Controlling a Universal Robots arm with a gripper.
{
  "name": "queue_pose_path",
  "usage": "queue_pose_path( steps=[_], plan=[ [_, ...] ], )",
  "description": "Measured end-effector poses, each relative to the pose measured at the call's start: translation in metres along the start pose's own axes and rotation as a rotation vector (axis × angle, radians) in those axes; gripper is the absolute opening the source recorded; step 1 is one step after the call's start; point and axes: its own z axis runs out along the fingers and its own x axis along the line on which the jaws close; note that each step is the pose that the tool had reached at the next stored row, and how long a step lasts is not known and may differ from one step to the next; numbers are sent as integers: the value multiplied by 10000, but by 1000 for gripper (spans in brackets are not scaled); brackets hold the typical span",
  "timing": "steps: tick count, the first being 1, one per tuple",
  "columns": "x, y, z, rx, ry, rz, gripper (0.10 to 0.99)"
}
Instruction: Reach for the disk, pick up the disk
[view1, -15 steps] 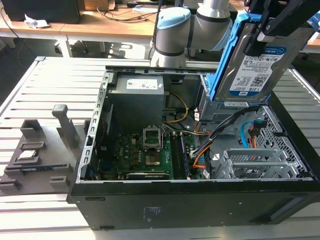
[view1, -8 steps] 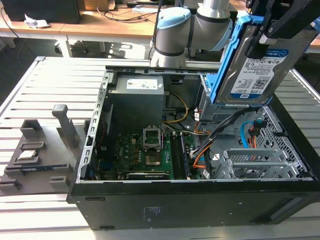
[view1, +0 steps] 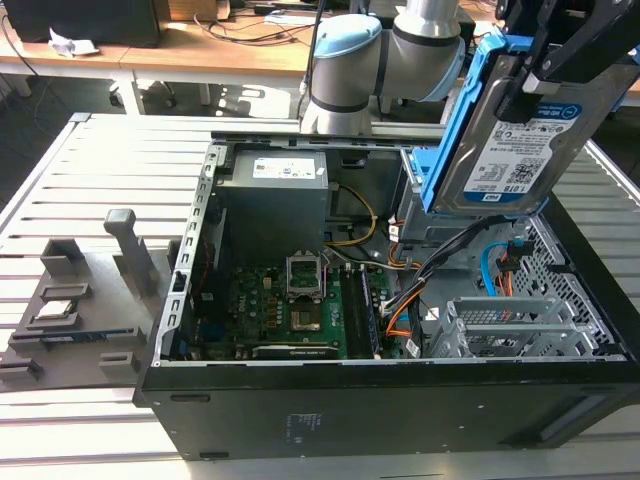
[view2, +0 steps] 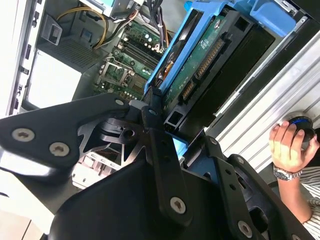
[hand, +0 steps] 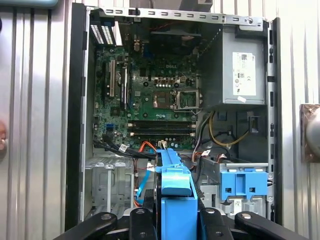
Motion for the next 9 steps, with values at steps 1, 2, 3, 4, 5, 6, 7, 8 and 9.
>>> queue_pose_path(
  steps=[1, 2, 3, 4, 5, 6, 7, 8, 9],
  plan=[
    [9, 0, -1, 0, 0, 0, 369],
    [15, 0, -1, 0, -1, 0, 369],
    [25, 0, -2, 0, -1, 0, 369],
    [37, 0, -3, 0, 0, 0, 369],
    [49, 0, -3, 0, 0, 0, 369],
    [60, 1, -4, 0, 0, 0, 369],
    [71, 0, -5, 0, -1, 0, 369],
    [80, 1, -6, 0, -1, 0, 369],
    [87, 1, -6, 0, 0, 0, 369]
  ],
)
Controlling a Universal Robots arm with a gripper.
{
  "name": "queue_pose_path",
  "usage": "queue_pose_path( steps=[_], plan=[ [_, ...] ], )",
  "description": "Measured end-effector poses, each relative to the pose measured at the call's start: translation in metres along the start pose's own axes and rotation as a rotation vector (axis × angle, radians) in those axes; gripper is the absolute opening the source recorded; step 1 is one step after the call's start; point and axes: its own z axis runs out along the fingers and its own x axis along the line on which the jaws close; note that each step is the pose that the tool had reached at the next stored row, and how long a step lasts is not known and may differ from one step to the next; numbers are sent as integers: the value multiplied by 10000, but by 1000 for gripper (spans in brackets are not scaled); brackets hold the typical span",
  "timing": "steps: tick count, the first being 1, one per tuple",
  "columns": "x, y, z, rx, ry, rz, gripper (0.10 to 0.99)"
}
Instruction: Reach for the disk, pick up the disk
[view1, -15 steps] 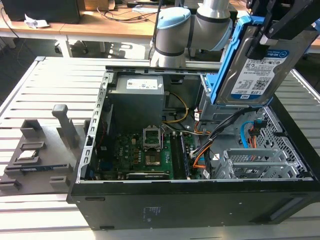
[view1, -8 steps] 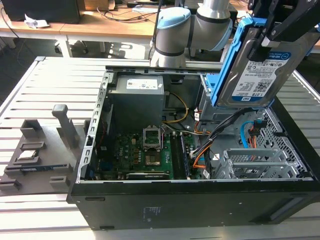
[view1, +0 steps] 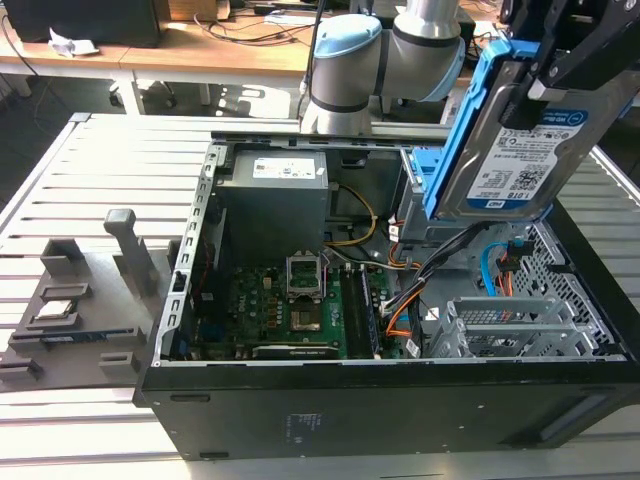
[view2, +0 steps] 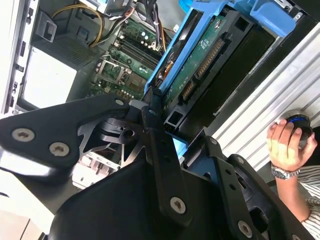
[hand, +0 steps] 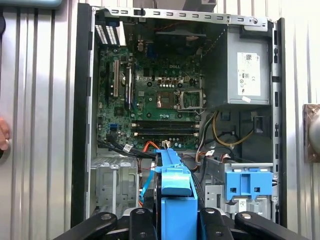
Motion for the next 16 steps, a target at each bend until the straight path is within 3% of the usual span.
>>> queue_pose_path(
  steps=[16],
  plan=[
    [185, 1, -13, 0, 0, 0, 369]
  ],
)
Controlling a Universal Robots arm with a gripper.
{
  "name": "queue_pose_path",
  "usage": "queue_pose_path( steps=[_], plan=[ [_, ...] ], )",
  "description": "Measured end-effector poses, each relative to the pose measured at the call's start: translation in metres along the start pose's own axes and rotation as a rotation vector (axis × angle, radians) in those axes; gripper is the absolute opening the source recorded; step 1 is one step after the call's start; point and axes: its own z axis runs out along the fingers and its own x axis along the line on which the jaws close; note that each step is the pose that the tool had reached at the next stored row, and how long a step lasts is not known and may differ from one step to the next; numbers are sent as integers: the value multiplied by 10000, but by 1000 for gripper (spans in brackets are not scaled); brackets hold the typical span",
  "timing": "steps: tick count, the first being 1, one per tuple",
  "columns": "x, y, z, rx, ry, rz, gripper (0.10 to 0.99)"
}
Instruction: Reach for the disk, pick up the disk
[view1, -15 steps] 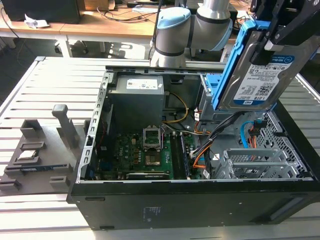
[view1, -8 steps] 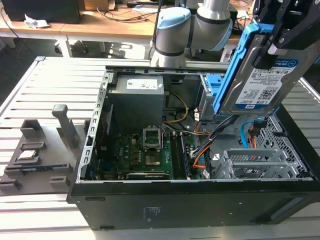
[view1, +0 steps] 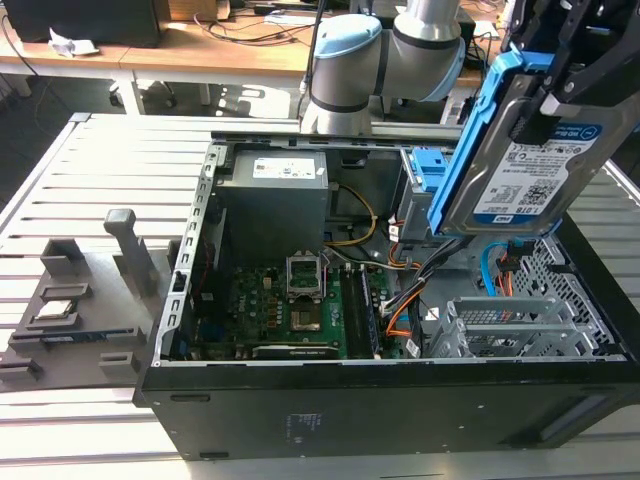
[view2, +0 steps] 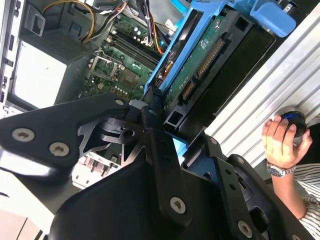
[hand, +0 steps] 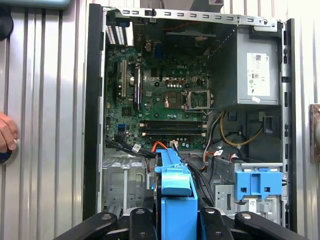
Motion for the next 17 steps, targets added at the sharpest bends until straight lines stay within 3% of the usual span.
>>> queue_pose_path(
  steps=[17],
  plan=[
    [170, 1, -12, 0, 0, 0, 369]
  ],
)
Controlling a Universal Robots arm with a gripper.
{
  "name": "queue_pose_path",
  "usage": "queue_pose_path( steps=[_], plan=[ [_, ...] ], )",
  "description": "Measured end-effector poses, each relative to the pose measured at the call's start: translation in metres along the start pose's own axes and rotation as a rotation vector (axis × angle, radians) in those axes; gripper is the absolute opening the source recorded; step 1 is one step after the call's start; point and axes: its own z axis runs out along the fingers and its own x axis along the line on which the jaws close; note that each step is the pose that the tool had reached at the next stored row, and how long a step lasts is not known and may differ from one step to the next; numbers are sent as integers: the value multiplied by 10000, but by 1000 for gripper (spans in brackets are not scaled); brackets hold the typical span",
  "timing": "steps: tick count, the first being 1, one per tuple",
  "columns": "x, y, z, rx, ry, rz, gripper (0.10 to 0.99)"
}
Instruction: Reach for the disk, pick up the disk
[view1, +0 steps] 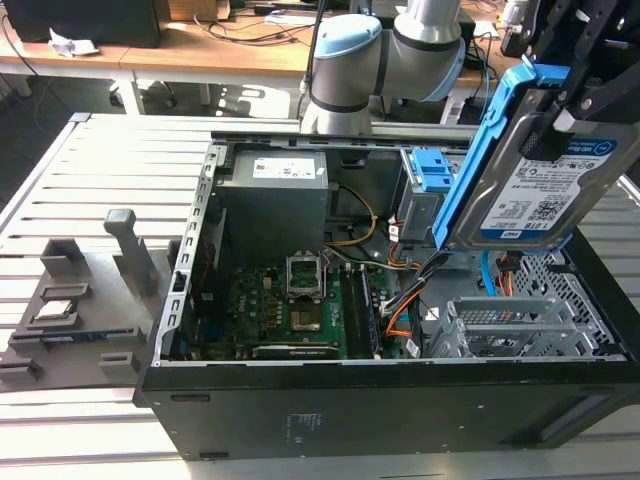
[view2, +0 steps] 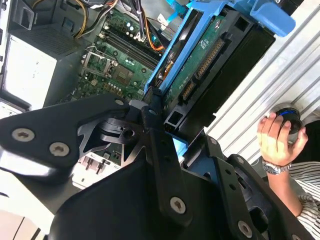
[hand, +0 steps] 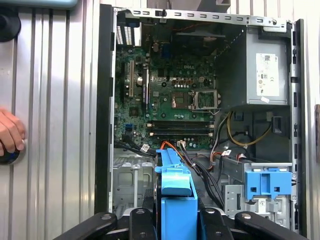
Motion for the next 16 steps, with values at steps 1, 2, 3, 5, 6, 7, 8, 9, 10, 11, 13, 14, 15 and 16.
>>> queue_pose_path(
  steps=[1, 2, 3, 5, 6, 7, 8, 9, 10, 11, 13, 14, 15, 16],
  plan=[
    [9, 0, -1, 0, 0, 0, 369],
    [21, 0, -1, 0, 0, 0, 369],
    [32, 0, -3, 0, 1, 0, 369],
    [44, 0, -3, 0, 0, 0, 369],
    [50, 0, -4, 0, 0, 0, 369],
    [58, 0, -4, 0, 0, 0, 369],
    [66, 0, -5, 0, 0, 0, 369],
    [72, 1, -5, 0, 0, 0, 369],
    [88, 1, -6, 0, 0, 0, 369],
    [93, 1, -7, 0, -1, 0, 369],
    [92, -14, -8, -1, 1, -2, 369],
    [90, -41, -9, -3, 0, -5, 369],
    [87, -63, -10, -6, 0, -8, 369],
    [82, -92, -11, -9, 1, -16, 369]
  ],
)
